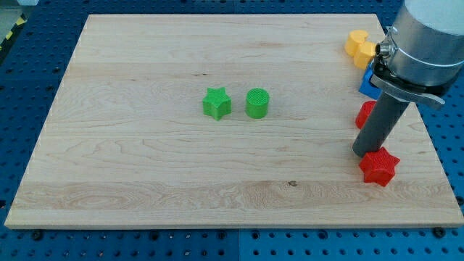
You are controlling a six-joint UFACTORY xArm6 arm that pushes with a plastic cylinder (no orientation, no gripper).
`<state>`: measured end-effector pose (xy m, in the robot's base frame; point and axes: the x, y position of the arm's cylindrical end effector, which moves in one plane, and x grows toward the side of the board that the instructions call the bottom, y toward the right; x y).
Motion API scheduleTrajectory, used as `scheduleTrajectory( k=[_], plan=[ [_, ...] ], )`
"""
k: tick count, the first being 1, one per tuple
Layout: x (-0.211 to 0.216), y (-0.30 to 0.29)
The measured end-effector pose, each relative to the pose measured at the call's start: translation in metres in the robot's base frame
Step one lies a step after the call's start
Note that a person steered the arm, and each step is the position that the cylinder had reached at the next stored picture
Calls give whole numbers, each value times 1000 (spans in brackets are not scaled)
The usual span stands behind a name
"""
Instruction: Push the red circle to the top of the red star
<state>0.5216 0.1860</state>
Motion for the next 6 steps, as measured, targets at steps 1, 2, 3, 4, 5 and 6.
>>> scheduleTrajectory(
  k=[1,2,3,4,5,6],
  plan=[
    [-2,-32],
    [5,-31],
    [11,-17],
    [11,-17],
    [15,-17],
    [16,-17]
  ],
)
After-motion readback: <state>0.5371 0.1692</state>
